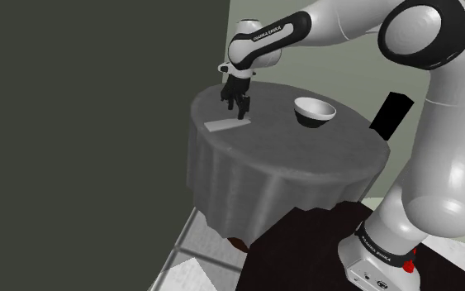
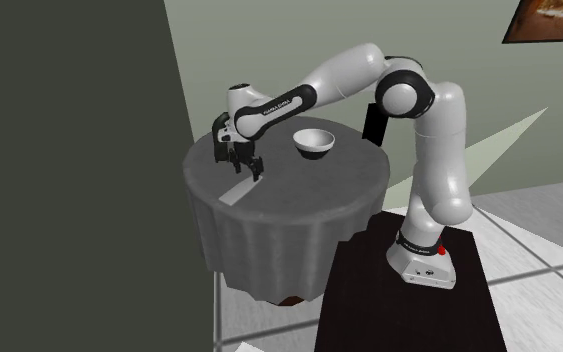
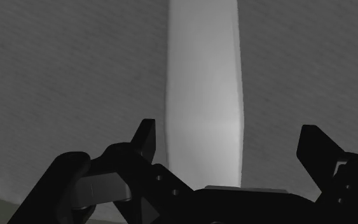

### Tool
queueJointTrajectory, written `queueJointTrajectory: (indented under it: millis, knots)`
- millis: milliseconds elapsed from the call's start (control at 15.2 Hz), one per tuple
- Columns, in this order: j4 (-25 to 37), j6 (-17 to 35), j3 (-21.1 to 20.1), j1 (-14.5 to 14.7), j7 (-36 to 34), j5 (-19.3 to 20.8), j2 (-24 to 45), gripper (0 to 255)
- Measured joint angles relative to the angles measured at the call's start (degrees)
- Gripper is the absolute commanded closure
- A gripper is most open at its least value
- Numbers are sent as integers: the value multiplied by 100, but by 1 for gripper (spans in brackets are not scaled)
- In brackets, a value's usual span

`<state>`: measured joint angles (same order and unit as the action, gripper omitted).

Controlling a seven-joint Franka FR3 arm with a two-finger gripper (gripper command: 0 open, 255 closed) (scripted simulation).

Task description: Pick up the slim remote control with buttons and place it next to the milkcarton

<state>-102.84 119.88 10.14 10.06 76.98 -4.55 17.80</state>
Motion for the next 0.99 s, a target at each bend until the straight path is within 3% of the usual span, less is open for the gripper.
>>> queueJointTrajectory:
  millis: [132,990]
  knots:
    - [228,39,-64,7,187,1,265,0]
    - [71,509,-109,-4,291,-50,576,0]
